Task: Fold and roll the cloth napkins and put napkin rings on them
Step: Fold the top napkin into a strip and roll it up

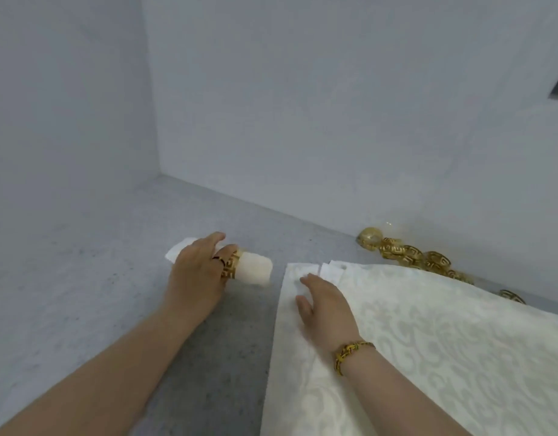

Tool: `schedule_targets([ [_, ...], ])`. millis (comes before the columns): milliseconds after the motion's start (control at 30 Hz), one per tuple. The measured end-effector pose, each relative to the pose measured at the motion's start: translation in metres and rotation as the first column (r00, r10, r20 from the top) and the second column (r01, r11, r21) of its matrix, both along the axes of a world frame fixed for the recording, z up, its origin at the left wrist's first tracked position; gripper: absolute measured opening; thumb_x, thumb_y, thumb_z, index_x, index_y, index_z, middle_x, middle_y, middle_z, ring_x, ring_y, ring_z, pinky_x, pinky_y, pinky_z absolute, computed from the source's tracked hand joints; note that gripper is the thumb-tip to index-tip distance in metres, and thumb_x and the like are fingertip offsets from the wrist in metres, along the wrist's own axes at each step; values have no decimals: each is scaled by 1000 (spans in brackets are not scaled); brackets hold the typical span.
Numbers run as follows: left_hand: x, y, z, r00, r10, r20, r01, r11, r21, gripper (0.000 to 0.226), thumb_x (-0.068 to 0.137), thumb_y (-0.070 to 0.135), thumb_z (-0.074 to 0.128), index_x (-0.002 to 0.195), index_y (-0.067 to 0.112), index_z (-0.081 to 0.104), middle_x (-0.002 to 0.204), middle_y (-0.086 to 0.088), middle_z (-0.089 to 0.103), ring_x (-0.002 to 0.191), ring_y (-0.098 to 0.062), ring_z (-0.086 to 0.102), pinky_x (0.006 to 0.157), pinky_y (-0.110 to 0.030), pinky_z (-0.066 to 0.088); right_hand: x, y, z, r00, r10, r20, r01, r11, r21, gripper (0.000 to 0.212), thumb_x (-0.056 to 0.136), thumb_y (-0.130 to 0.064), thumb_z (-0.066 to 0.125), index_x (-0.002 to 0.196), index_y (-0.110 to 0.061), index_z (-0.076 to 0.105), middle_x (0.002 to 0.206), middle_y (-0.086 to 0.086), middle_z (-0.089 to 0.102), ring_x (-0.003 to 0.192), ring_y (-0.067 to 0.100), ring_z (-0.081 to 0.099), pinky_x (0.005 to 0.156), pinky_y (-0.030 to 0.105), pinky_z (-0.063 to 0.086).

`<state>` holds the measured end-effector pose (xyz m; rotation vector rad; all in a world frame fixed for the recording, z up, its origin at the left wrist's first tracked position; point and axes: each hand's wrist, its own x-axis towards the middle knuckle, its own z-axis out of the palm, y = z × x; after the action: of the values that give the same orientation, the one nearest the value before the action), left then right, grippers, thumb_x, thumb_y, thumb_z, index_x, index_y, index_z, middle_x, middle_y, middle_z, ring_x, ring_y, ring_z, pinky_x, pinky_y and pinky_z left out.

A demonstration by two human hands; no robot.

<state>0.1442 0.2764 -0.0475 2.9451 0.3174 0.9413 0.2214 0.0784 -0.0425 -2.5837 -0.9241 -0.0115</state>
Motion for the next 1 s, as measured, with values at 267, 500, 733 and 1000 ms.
schedule_targets([
  [267,22,104,1,992,98,-74,-91,992,84,51,22,-10,85,70,-2,71,66,-16,68,55,-35,66,48,-43,53,23,56,-26,993,-116,-12,113,984,-137,143,31,-70,-49,145,-21,21,156,1,9,144,16,3,106,21,-11],
  [500,82,164,-4,981,132,-143,-124,990,61,52,34,-13,84,83,-1,72,83,-18,70,71,-39,66,59,-47,53,30,70,-29,988,-152,16,151,959,-241,75,96,-46,2,99,-17,71,111,4,68,103,21,64,95,26,28],
  [733,133,203,3,880,365,-305,-410,907,-96,50,93,4,41,140,20,34,142,-7,34,130,-27,29,90,-39,41,49,73,-48,966,-138,220,162,982,-93,64,95,-51,8,107,-17,60,114,9,66,111,18,41,102,21,13],
  [1000,160,236,-4,887,334,-317,-420,871,-256,48,89,-1,46,136,9,41,135,-18,39,124,-35,34,96,-48,39,56,75,-55,952,-117,284,132,991,-36,53,94,-54,8,110,-20,45,117,9,65,113,18,40,105,18,10],
])
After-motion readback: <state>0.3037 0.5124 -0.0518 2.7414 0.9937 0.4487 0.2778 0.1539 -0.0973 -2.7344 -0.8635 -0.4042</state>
